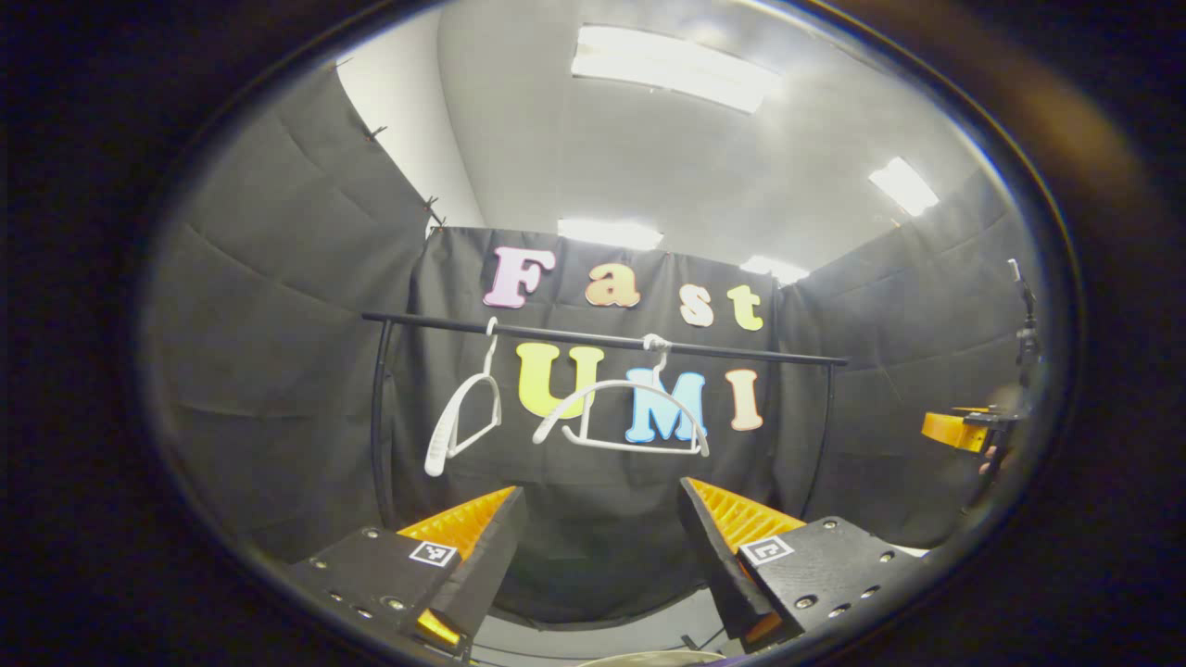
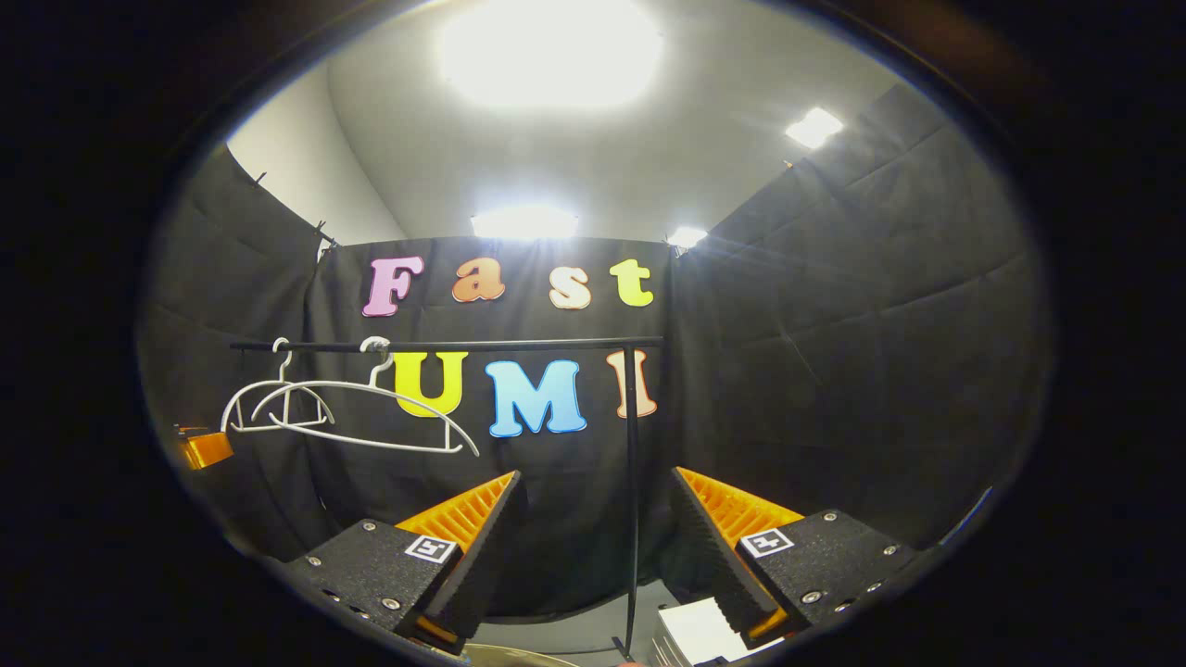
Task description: Grasp the clothes on the hanger with both hands and then place them into the laundry hamper below.
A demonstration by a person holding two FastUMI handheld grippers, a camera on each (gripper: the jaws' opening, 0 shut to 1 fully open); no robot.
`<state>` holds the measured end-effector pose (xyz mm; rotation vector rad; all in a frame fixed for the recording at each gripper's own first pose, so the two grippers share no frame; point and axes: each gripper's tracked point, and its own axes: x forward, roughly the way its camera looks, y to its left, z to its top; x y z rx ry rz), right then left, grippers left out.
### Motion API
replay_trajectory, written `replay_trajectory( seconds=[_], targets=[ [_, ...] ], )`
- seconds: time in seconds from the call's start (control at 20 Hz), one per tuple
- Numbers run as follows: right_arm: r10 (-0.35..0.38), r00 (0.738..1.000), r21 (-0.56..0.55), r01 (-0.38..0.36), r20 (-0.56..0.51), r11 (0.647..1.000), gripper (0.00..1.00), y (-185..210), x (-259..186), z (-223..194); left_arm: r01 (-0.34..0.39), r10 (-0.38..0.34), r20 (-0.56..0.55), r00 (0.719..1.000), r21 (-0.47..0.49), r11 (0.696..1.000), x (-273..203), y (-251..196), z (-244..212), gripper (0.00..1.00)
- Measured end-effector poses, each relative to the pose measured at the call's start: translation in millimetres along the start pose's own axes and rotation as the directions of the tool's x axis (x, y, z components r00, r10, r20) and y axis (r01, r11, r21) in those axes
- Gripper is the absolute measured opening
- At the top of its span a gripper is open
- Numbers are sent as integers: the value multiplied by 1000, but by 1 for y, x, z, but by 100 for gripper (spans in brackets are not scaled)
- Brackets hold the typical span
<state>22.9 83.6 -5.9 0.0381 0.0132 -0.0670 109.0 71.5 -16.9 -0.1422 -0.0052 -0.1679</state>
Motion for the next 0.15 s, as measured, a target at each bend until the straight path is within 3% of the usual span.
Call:
replay_trajectory(
  seconds=[0.15],
  targets=[
    [0, 1000, -9, 0, -3, 1000, 95, 0, -4, -3, -15, 15, -11, 1000, -28, 999, 3, 2, -7, 99]
  ],
)
